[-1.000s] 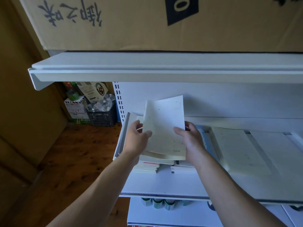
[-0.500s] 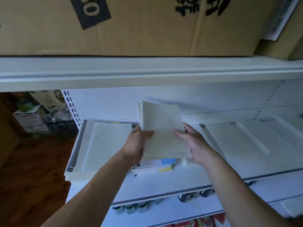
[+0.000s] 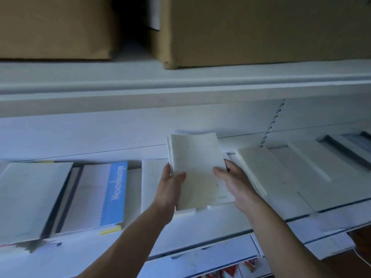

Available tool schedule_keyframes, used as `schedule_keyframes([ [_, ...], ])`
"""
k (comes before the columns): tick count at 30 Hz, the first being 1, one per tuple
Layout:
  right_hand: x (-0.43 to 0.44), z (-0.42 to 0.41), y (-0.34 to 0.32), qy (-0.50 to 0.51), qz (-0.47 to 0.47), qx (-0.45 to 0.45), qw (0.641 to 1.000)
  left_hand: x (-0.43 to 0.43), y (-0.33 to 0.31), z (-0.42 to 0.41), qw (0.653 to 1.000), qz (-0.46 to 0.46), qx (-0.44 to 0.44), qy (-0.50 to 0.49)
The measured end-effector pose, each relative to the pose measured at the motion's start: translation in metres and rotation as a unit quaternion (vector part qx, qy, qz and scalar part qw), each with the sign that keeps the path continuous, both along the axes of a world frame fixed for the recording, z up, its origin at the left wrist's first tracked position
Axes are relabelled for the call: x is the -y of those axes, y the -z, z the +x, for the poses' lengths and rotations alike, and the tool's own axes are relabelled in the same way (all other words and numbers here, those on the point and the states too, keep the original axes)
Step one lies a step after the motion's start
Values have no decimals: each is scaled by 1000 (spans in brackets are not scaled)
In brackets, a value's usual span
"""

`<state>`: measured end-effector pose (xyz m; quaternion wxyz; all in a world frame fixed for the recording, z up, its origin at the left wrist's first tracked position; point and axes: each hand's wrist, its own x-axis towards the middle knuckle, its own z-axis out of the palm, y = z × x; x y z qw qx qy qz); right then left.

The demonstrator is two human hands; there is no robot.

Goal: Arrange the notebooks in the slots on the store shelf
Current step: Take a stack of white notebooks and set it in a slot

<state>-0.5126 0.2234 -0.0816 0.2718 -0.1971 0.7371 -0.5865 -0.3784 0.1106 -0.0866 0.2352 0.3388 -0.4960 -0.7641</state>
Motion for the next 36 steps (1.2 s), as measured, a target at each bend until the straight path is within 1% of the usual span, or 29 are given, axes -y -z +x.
schedule_keyframes([
  [4,-24,-45,12,4,41,-30,999,-37,18,-49,999,-41,26,-13],
  [8,-34,-71,21,-8,90,-63,994,-59,27,-74,994,-98,49,-20],
  [11,-35,-79,25,-23,124,-93,988,-60,42,-84,979,-160,118,-34],
  [13,-33,-82,28,-30,137,-98,985,-55,53,-91,965,-193,171,-43],
  [15,-32,-85,32,-33,150,-91,984,-53,58,-97,954,-205,214,-36],
  [18,-34,-90,40,-34,152,-95,983,-52,60,-104,939,-231,255,-5],
  [19,-35,-92,42,-37,149,-101,983,-52,62,-105,937,-240,252,11],
  [21,-36,-93,43,-44,145,-113,982,-53,63,-105,947,-232,222,25],
  [26,-39,-102,59,-43,131,-92,986,-53,66,-96,979,-138,147,-10],
  [30,-46,-102,70,-48,99,-41,993,-53,70,-95,992,-68,107,-26],
  [33,-46,-95,63,-72,77,-26,994,-53,70,-96,994,-61,88,-20],
  [36,-44,-93,64,-101,81,-40,991,-51,70,-93,995,-58,75,-4],
])
